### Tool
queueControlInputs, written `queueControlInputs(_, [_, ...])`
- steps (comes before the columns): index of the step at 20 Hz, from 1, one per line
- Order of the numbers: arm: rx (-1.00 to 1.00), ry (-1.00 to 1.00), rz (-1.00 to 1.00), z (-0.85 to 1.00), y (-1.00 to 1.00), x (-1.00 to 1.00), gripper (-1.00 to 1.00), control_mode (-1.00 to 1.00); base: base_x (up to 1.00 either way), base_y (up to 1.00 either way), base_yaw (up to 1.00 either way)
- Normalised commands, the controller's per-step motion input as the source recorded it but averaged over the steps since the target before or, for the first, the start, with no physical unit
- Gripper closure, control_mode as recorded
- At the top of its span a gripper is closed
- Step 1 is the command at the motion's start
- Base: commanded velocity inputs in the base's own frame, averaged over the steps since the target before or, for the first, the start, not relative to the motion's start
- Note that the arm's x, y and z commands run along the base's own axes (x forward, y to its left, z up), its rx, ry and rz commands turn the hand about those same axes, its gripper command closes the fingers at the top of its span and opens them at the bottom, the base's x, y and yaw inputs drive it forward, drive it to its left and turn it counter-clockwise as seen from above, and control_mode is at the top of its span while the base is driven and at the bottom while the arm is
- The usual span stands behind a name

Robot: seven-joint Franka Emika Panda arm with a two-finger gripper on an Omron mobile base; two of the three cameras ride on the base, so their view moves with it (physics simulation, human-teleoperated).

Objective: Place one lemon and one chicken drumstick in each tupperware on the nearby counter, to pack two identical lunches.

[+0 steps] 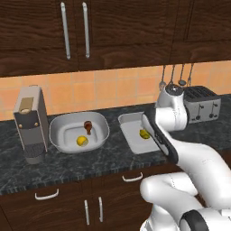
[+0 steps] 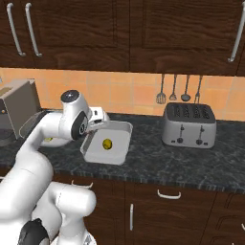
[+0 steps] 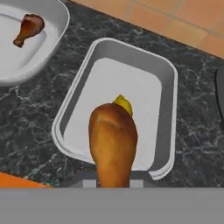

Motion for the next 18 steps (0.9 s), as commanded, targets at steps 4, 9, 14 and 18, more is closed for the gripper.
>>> queueControlInputs(4, [0.02, 0.16, 0.0, -0.94, -0.38, 1.0, 1.0, -1.0, 0.0, 0.0, 0.0])
queueControlInputs(9, [0.0, 0.03, 0.0, -0.53, -0.23, 1.0, 1.0, -1.0, 0.0, 0.0, 0.0])
queueControlInputs(14, [0.0, 0.0, 0.0, -0.6, 0.0, 1.0, 1.0, -1.0, 0.0, 0.0, 0.0])
queueControlInputs(18, [0.0, 0.0, 0.0, -0.43, -0.04, 0.43, -1.0, -1.0, 0.0, 0.0, 0.0])
